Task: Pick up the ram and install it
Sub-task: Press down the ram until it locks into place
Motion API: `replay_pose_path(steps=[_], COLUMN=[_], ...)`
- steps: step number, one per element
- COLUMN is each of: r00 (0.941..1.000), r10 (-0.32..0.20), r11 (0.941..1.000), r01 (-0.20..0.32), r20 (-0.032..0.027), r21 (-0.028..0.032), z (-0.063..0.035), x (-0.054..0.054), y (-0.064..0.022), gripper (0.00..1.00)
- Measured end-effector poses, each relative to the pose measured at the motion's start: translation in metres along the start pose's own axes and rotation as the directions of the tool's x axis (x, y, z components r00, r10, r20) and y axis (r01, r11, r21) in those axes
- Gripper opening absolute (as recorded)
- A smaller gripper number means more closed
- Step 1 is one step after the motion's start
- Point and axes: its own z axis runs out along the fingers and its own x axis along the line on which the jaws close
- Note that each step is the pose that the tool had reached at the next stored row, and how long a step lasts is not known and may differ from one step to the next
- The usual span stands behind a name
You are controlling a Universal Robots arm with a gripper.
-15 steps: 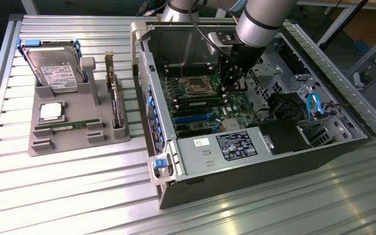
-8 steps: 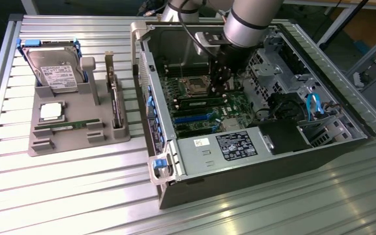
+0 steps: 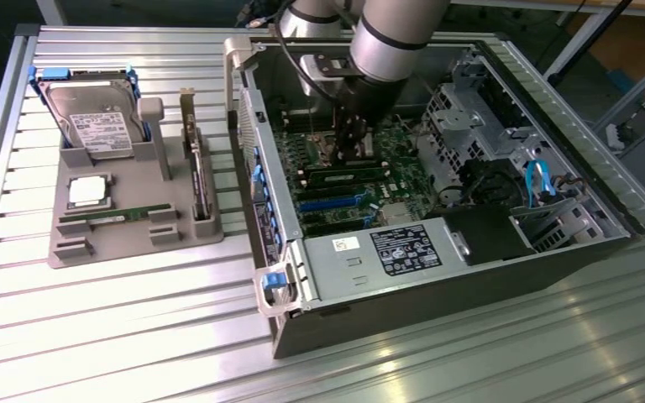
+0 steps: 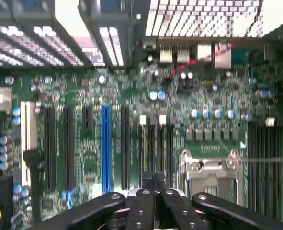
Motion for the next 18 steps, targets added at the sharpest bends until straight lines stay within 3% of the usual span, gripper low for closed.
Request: replay_pose_path(steps=[6, 18], r00=[1.0000, 1.0000], r10=[0.000, 0.000], r11=[1.0000, 1.0000], r01=[0.000, 0.000], r20=[0.0000, -0.0001], r21=[0.0000, -0.0001], z=[0.0008, 0.0006], x=[0.000, 0.000], y=[0.0161, 0.0128], gripper=[0.10, 0.10])
